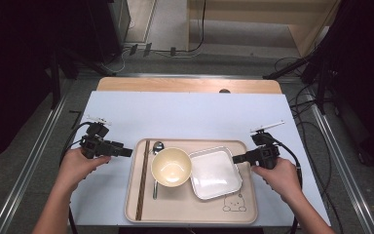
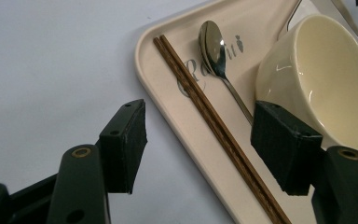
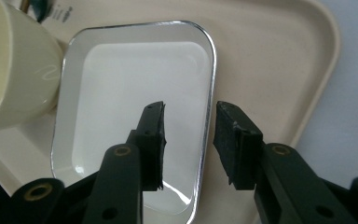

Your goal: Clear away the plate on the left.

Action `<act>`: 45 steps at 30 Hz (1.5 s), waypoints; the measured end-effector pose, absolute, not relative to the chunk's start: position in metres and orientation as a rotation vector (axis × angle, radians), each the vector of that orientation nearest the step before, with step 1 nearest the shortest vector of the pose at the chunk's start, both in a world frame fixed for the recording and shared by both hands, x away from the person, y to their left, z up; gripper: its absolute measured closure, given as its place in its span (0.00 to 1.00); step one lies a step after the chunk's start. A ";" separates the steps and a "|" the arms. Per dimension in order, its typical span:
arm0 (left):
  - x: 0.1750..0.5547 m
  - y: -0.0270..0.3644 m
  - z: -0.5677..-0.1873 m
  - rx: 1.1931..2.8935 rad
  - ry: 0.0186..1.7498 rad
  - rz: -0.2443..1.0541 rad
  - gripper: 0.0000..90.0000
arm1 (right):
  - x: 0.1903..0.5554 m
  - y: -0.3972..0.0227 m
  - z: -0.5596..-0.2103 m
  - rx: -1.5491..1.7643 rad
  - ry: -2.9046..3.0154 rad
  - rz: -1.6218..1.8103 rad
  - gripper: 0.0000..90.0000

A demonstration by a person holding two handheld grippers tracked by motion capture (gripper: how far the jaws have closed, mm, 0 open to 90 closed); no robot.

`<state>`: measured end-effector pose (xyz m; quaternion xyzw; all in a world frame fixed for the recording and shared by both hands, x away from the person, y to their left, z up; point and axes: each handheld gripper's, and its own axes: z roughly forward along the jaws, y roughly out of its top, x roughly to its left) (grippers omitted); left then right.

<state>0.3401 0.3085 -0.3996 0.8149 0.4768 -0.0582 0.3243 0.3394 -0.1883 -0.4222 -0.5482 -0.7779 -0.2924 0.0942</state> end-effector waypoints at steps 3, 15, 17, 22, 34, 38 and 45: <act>0.339 0.307 -0.401 2.142 1.247 -0.152 0.41 | 0.337 -0.190 -0.419 -1.599 -2.337 -0.921 0.64; 0.330 0.305 -0.402 2.145 1.223 -0.116 0.41 | 0.323 -0.198 -0.408 -1.406 -2.460 -1.153 0.53; 0.329 0.306 -0.402 2.149 1.217 -0.109 0.41 | 0.320 -0.199 -0.407 -1.379 -2.481 -1.181 0.52; 0.324 0.306 -0.404 2.151 1.214 -0.101 0.41 | 0.314 -0.204 -0.407 -1.328 -2.508 -1.250 0.50; 0.312 0.308 -0.409 2.144 1.222 -0.088 0.40 | 0.303 -0.219 -0.410 -1.245 -2.550 -1.402 0.46; 0.309 0.310 -0.410 2.146 1.217 -0.077 0.40 | 0.302 -0.223 -0.412 -1.250 -2.558 -1.430 0.46; 0.304 0.314 -0.414 2.140 1.238 -0.068 0.40 | 0.303 -0.228 -0.416 -1.270 -2.539 -1.472 0.44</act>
